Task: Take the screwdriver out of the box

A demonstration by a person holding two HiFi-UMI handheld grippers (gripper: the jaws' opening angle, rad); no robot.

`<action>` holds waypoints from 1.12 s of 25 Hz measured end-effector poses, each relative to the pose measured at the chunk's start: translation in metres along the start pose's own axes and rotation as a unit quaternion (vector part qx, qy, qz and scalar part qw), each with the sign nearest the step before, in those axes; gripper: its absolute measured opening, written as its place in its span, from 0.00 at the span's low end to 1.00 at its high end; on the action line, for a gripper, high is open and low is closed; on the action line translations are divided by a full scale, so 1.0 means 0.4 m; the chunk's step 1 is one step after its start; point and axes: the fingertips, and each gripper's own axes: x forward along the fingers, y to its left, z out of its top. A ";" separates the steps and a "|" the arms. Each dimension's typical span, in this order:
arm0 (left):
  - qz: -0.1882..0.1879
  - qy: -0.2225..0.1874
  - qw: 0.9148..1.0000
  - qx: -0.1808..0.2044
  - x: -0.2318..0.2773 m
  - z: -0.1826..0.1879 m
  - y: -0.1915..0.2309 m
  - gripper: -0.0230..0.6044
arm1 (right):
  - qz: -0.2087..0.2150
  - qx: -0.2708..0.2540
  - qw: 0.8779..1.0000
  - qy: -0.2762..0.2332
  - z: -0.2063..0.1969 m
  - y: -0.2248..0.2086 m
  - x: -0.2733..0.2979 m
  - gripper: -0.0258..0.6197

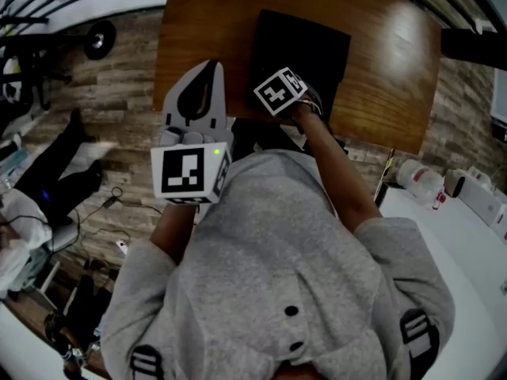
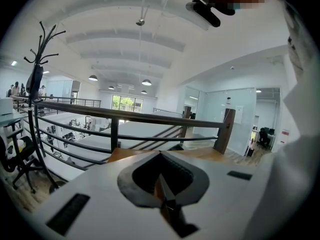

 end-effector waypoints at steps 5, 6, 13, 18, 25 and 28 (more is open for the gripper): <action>0.001 -0.002 1.000 -0.001 -0.001 0.005 0.008 0.06 | -0.015 -0.045 0.999 0.023 -0.019 -0.008 -0.007 0.17; 0.001 -0.001 1.000 -0.001 -0.001 0.003 0.010 0.06 | -0.014 -0.047 0.999 0.023 -0.019 -0.008 -0.005 0.17; -0.009 -0.002 1.000 0.003 0.006 0.013 0.004 0.06 | -0.006 -0.045 0.999 0.012 -0.009 -0.011 -0.007 0.17; -0.018 -0.007 1.000 0.004 0.001 0.028 -0.010 0.06 | -0.006 -0.044 0.999 0.002 -0.017 -0.010 -0.018 0.17; -0.033 -0.009 0.999 0.011 0.009 0.030 -0.013 0.06 | -0.013 -0.048 0.999 -0.021 -0.033 -0.020 -0.057 0.17; -0.042 -0.008 0.999 0.013 0.011 0.031 -0.031 0.06 | -0.010 -0.042 0.999 -0.026 -0.058 -0.020 -0.083 0.17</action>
